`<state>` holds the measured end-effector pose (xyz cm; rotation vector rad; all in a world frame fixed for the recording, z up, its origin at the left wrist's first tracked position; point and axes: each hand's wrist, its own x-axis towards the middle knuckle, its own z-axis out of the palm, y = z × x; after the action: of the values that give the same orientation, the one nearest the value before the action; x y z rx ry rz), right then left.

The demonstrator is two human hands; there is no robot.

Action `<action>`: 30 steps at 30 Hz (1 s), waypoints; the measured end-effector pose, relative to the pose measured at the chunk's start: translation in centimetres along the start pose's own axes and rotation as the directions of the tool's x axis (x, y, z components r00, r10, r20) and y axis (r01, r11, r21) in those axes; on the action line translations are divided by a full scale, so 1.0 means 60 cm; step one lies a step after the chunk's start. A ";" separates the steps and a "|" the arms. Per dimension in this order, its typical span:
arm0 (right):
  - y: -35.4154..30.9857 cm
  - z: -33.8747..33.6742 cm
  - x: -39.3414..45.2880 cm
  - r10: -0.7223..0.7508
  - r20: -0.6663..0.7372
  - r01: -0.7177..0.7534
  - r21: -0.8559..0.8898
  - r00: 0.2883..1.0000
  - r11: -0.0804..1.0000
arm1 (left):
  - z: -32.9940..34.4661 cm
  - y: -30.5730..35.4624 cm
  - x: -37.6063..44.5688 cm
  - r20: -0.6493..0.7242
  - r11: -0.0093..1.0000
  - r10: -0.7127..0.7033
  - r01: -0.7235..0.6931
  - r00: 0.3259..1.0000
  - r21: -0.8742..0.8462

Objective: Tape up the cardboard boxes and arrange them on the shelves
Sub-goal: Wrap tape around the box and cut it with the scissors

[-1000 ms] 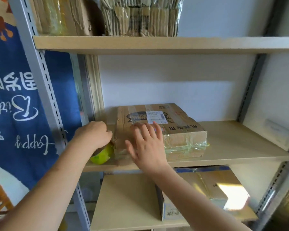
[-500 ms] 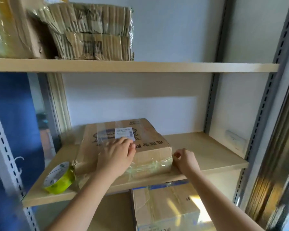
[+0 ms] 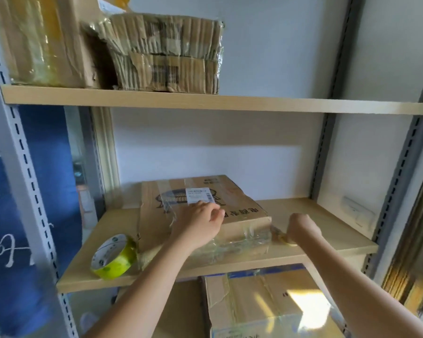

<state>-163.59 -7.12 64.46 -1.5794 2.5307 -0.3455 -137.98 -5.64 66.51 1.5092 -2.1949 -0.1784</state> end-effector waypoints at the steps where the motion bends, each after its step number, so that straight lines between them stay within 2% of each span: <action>1: 0.013 -0.013 -0.007 0.042 -0.008 -0.042 0.010 0.999 0.999 | -0.008 0.005 -0.006 0.048 0.992 -0.006 0.012 0.999 -0.122; 3: 0.028 -0.042 -0.028 0.113 -0.057 -0.106 0.103 0.992 0.989 | -0.021 0.015 -0.011 0.155 0.904 -0.003 0.069 0.988 -0.422; 5: 0.024 -0.070 -0.051 0.136 -0.169 -0.078 0.315 0.976 0.946 | -0.020 0.022 -0.001 0.200 0.779 0.022 0.109 0.980 -0.618; 7: -0.009 -0.088 -0.080 0.114 -0.256 0.031 0.502 0.960 0.864 | -0.023 0.037 -0.007 0.213 0.636 0.058 0.129 0.975 -0.761; 9: -0.070 -0.097 -0.116 0.012 -0.351 0.201 0.565 0.936 0.800 | -0.027 0.044 -0.017 0.208 0.383 0.070 0.166 0.976 -0.909; 10: -0.104 -0.096 -0.134 -0.061 -0.400 0.293 0.551 0.914 0.781 | -0.031 0.039 -0.024 0.132 0.335 0.073 0.101 0.989 -0.937; 11: -0.137 -0.092 -0.153 -0.142 -0.429 0.373 0.521 0.892 0.767 | -0.044 0.030 -0.041 0.020 0.373 0.039 0.004 0.999 -0.928; 12: -0.168 -0.083 -0.164 -0.216 -0.436 0.434 0.497 0.874 0.752 | -0.053 0.013 -0.056 -0.119 0.450 -0.006 -0.104 0.993 -0.887; 13: -0.194 -0.072 -0.175 -0.268 -0.422 0.470 0.504 0.866 0.725 | -0.064 -0.007 -0.074 -0.277 0.562 -0.059 -0.198 0.959 -0.803; 14: -0.218 -0.057 -0.181 -0.314 -0.390 0.492 0.546 0.866 0.678 | -0.071 -0.032 -0.096 -0.399 0.663 -0.127 -0.221 0.908 -0.715; 16: -0.261 -0.031 -0.197 -0.373 -0.346 0.507 0.639 0.861 0.578 | -0.078 -0.078 -0.151 -0.470 0.793 -0.268 -0.085 0.841 -0.604; 18: -0.296 -0.010 -0.212 -0.407 -0.353 0.534 0.643 0.843 0.549 | -0.053 -0.109 -0.201 -0.393 0.869 -0.311 0.090 0.865 -0.487; 20: -0.325 0.014 -0.221 -0.445 -0.368 0.574 0.601 0.816 0.556 | -0.010 -0.128 -0.229 -0.338 0.963 -0.229 0.162 0.913 -0.215; 22: -0.345 0.039 -0.226 -0.487 -0.366 0.609 0.506 0.793 0.611 | 0.015 -0.131 -0.239 -0.208 0.970 -0.242 0.243 0.948 -0.024; 23: -0.350 0.051 -0.227 -0.501 -0.358 0.616 0.468 0.788 0.634 | 0.020 -0.132 -0.239 -0.156 0.962 -0.272 0.273 0.949 -0.018; 25: -0.353 0.069 -0.224 -0.505 -0.353 0.616 0.418 0.788 0.668 | 0.020 -0.139 -0.233 -0.090 0.953 -0.285 0.273 0.954 -0.128; 28: -0.353 0.075 -0.218 -0.512 -0.363 0.626 0.387 0.778 0.677 | 0.015 -0.150 -0.223 0.026 0.918 -0.234 0.229 0.972 -0.325; 29: -0.353 0.075 -0.216 -0.521 -0.357 0.629 0.373 0.776 0.682 | 0.011 -0.153 -0.224 0.042 0.913 -0.204 0.205 0.978 -0.352; 30: -0.353 0.075 -0.214 -0.531 -0.350 0.634 0.353 0.772 0.688 | 0.007 -0.159 -0.223 0.015 0.939 -0.160 0.157 0.987 -0.306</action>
<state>-138.54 -5.10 65.67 -2.1801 1.7609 -1.1538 -126.28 2.76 58.66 1.5014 -1.9280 -0.5378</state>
